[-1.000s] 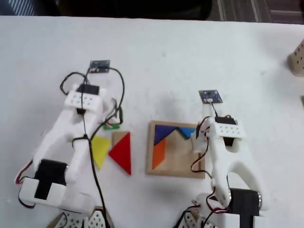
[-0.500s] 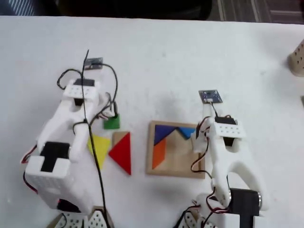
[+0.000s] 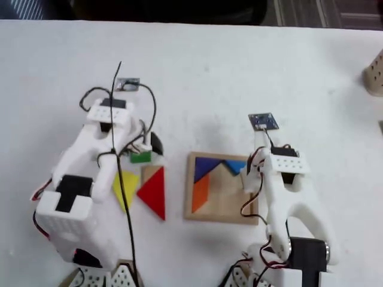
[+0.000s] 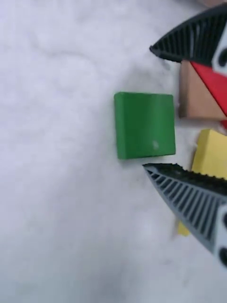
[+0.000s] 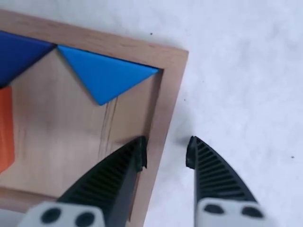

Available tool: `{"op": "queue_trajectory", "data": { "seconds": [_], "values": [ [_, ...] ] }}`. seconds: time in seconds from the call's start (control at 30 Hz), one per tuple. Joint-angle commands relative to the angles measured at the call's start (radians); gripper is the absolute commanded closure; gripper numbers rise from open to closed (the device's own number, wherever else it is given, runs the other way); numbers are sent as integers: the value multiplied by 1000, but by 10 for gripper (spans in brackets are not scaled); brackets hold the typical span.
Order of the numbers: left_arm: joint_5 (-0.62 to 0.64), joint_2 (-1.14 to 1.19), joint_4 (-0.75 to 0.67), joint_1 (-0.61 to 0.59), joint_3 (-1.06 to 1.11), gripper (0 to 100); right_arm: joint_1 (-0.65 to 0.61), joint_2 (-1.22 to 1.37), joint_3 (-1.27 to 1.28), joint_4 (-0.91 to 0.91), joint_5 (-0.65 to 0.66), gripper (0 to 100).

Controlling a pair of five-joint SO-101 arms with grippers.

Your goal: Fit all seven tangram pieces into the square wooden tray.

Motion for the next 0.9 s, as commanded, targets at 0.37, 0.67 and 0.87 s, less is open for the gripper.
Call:
{"op": "queue_trajectory", "data": {
  "seconds": [0.37,0.67,0.87],
  "values": [
    [121,114,40,8,-126,666,13,-1,-9,-10,11,854],
    [83,113,44,13,-126,957,13,-1,-9,-10,11,854],
    [69,111,46,12,-127,957,13,-1,-9,-12,11,854]
  ]
}}
